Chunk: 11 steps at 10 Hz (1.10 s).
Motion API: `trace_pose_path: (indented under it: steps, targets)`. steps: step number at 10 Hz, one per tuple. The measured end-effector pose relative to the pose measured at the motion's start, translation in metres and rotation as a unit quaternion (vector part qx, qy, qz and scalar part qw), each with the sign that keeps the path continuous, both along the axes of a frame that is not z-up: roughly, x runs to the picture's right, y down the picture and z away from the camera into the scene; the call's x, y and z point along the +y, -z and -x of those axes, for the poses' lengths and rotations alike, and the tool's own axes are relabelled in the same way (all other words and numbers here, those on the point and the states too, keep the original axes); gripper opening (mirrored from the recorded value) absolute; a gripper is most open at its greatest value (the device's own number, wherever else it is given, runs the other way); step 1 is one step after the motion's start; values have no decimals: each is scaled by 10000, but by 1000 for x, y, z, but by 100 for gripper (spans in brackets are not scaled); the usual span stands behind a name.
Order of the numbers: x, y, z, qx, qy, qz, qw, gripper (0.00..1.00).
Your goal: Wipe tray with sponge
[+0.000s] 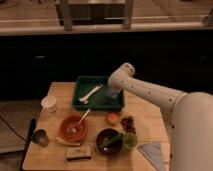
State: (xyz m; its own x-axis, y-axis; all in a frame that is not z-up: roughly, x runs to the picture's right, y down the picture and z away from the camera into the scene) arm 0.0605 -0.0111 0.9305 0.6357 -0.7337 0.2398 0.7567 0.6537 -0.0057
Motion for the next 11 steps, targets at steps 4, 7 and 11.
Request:
trace_pose_path:
  steps: [4,7,11]
  targets:
    - [2,-4,2,-101,172,-16,9998,0]
    - [2,-9,6,-169,330,-22,9993,0]
    - [3,-15,9,-225,551,9,9982,0]
